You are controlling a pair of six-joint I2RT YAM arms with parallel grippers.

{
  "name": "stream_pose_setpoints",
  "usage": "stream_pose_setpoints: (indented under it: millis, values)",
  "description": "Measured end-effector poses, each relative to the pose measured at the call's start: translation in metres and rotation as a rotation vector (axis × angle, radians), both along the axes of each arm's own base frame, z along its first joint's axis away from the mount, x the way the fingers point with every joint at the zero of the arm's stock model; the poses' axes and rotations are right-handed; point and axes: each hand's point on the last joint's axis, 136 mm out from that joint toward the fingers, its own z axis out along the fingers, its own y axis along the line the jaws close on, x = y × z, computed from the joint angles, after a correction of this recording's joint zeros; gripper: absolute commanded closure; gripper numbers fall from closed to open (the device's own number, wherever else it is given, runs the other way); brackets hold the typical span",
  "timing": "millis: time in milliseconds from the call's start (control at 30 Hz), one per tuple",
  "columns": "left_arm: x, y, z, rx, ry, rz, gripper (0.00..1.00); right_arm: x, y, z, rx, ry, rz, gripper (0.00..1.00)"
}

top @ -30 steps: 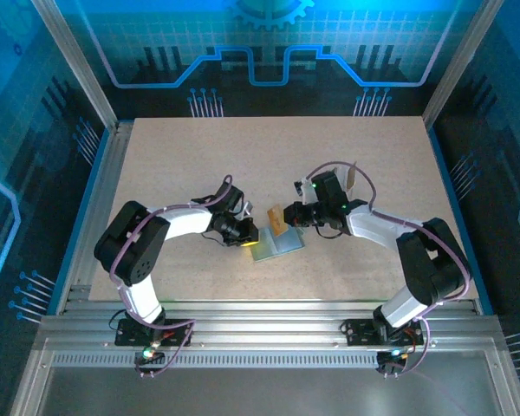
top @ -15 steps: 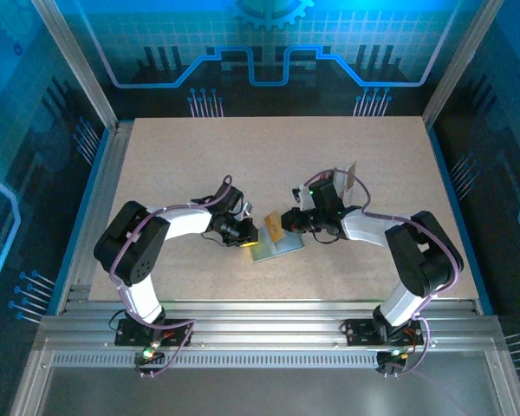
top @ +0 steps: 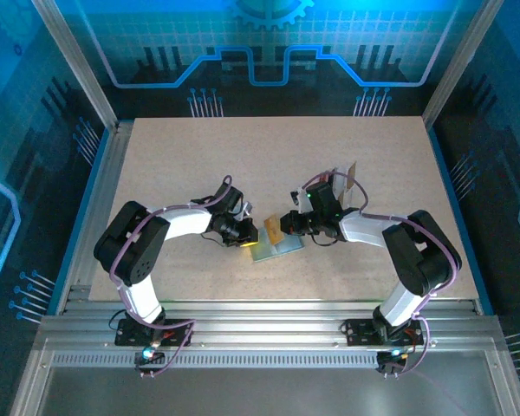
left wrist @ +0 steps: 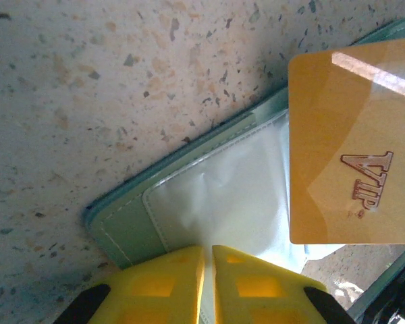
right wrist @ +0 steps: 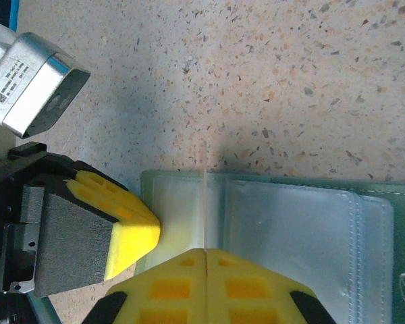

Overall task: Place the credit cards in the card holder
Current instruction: Insert the credit card into the card slot.

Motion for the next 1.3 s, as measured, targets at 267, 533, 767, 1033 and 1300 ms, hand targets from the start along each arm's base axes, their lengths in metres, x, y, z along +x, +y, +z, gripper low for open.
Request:
stream_pose_setpoints:
  millis: [267,533,767,1033,1300]
  values:
    - [0.0,0.0,0.0,0.0,0.0,0.001,0.87,-0.003,-0.006,-0.01,-0.026,0.007,-0.018,1.0]
    - [0.0,0.001,0.0,0.0,0.001,0.002,0.87,-0.003,-0.009,-0.014,-0.032,0.0,-0.031,1.0]
    - [0.0,0.001,0.0,0.0,0.001,0.002,0.87,-0.004,-0.017,-0.02,-0.044,0.01,-0.049,1.0]
    - [0.0,0.001,0.0,0.0,0.001,0.002,0.87,-0.004,-0.017,-0.02,-0.04,0.006,-0.052,1.0]
    - [0.0,0.001,-0.001,0.0,0.002,0.002,0.88,-0.002,-0.013,-0.02,-0.011,0.018,-0.063,1.0]
